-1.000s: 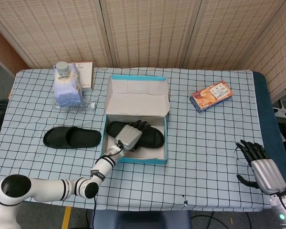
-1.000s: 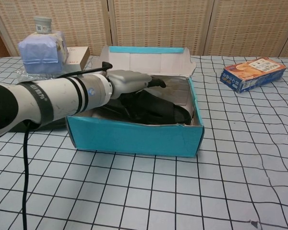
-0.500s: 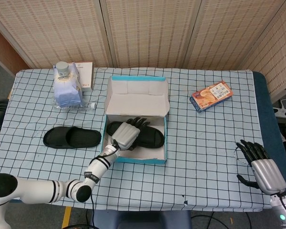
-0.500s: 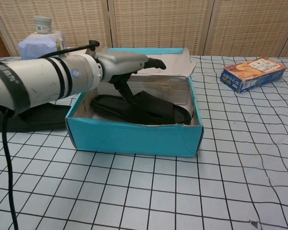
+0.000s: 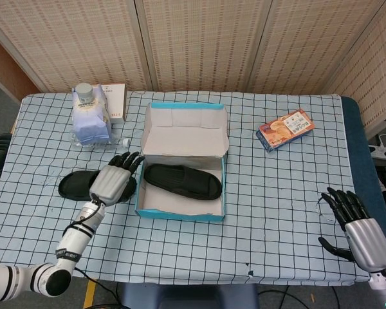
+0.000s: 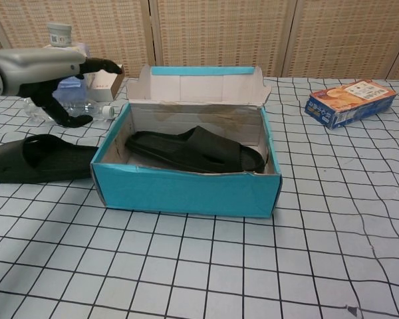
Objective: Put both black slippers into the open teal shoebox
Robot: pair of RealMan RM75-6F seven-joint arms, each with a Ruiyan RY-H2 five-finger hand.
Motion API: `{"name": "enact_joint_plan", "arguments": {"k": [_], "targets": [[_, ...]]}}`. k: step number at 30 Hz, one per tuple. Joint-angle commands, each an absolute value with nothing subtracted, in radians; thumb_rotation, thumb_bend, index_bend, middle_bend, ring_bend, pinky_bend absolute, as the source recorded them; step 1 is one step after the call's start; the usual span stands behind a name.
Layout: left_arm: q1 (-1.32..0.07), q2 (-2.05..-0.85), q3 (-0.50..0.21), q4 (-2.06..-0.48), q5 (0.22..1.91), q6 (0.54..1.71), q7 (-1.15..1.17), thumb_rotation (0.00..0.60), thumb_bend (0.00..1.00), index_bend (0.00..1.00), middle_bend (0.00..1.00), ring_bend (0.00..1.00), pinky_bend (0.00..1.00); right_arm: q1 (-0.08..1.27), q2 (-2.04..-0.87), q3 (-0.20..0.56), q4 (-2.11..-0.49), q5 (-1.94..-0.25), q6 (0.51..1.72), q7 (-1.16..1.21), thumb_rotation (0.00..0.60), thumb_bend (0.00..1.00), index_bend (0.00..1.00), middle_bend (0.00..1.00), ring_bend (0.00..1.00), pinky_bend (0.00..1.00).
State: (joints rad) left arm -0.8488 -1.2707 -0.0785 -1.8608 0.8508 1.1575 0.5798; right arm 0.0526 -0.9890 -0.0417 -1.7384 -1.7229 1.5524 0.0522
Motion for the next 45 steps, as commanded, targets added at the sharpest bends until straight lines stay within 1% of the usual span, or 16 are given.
{"name": "enact_joint_plan", "arguments": {"k": [1,7,15,25,34,45], "targets": [[-0.806,-1.272,-0.047,-1.792,0.851,1.149,0.533,0.6,0.39,0.0,0.0,0.0,0.12,0.046,-0.972,-0.048,-1.772,-1.75,1.568,0.024,0.571,0.14,0.0,0.0,0.0,0.0],[-0.778,-1.279,-0.047,-1.68,0.812,1.061,0.458,0.6,0.38,0.0,0.0,0.0,0.12,0.039,-0.965,-0.063,-1.817,-1.772,1.559,-0.016,0.571,0.14,0.0,0.0,0.0,0.0],[-0.756,-1.246,-0.041,-1.637,0.774,0.977,0.418,0.6,0.37,0.0,0.0,0.0,0.12,0.031,-0.971,-0.072,-1.834,-1.783,1.553,-0.047,0.572,0.14,0.0,0.0,0.0,0.0],[-0.746,-1.267,-0.027,-1.526,0.75,0.875,0.391,0.6,0.37,0.0,0.0,0.0,0.11,0.034,-0.984,-0.078,-1.818,-1.813,1.553,-0.032,0.574,0.14,0.0,0.0,0.0,0.0],[-0.759,-1.319,-0.011,-1.432,0.705,0.815,0.425,0.6,0.36,0.0,0.0,0.0,0.11,0.033,-0.987,-0.076,-1.811,-1.799,1.543,-0.036,0.573,0.14,0.0,0.0,0.0,0.0],[-0.76,-1.379,-0.025,-1.345,0.723,0.774,0.394,0.6,0.36,0.0,0.0,0.0,0.13,0.04,-1.001,-0.072,-1.799,-1.772,1.519,-0.039,0.573,0.14,0.0,0.0,0.0,0.0]]}}
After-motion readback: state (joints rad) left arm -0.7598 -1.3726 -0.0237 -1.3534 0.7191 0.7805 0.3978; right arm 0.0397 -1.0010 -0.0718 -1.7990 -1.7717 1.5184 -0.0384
